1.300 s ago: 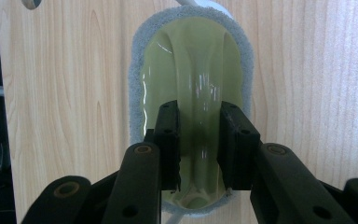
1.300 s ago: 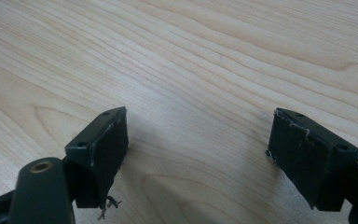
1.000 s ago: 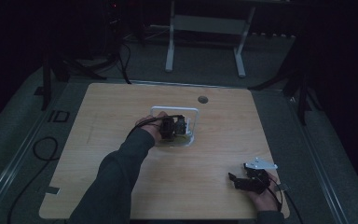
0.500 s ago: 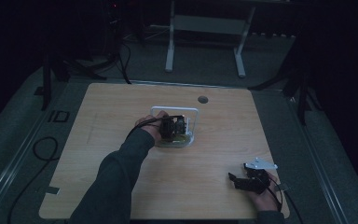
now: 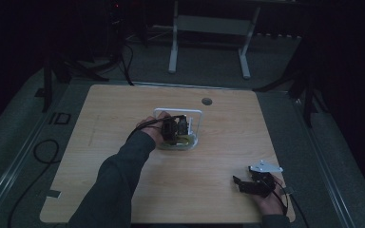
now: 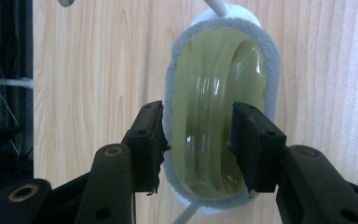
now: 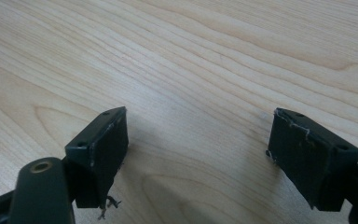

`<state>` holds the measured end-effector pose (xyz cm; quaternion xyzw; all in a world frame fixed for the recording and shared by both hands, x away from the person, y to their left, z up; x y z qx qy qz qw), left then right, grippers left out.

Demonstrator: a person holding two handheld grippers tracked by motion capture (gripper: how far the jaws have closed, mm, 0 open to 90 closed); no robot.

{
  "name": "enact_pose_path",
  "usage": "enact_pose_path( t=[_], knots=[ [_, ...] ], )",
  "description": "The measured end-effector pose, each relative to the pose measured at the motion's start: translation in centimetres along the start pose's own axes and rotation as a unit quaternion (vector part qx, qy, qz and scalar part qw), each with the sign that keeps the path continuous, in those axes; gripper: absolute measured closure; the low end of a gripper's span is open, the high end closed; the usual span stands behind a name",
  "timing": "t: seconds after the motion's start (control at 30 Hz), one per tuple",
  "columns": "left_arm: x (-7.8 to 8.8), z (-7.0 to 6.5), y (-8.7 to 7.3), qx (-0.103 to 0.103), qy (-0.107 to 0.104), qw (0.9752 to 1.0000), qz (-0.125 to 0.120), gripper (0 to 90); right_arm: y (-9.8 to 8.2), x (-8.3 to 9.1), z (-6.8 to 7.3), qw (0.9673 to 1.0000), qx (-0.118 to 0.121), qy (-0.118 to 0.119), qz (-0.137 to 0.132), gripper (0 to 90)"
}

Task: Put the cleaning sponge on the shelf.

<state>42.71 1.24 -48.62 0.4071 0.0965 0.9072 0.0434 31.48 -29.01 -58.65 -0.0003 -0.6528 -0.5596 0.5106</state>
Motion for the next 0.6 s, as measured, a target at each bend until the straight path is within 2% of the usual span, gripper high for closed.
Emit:
enact_pose_path(
  t=[0.17,0.3,0.47,0.53,0.6],
  knots=[
    [0.9,0.3,-0.2,0.018,-0.005,0.9998,-0.010,53.5,0.0,0.0,0.0,1.0000,0.000,0.000,0.000,19.3],
    [1.7,0.4,-0.5,0.037,-0.019,0.9989,-0.022,53.6,0.0,0.0,0.0,1.0000,0.000,0.000,0.000,19.3],
    [2.8,0.8,-0.8,0.076,-0.037,0.9955,-0.044,54.2,0.0,0.0,0.0,1.0000,0.000,0.000,0.000,19.3],
    [3.2,0.8,-1.0,0.093,-0.043,0.9934,-0.052,54.2,0.0,0.0,0.0,1.0000,0.000,0.000,0.000,19.3],
    [3.6,0.9,-1.1,0.101,-0.043,0.9924,-0.057,54.1,0.0,0.0,0.0,1.0000,0.000,0.000,0.000,19.3]
  ],
)
Point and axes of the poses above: each handheld gripper's, and its own axes: x roughly backward along the jaws, y roughly out of its top, z roughly to its left, the point moved 4 cm from there along -x, roughly forward along the jaws, and after that the axes turned 13 degrees about y, right-handed, at the moved point
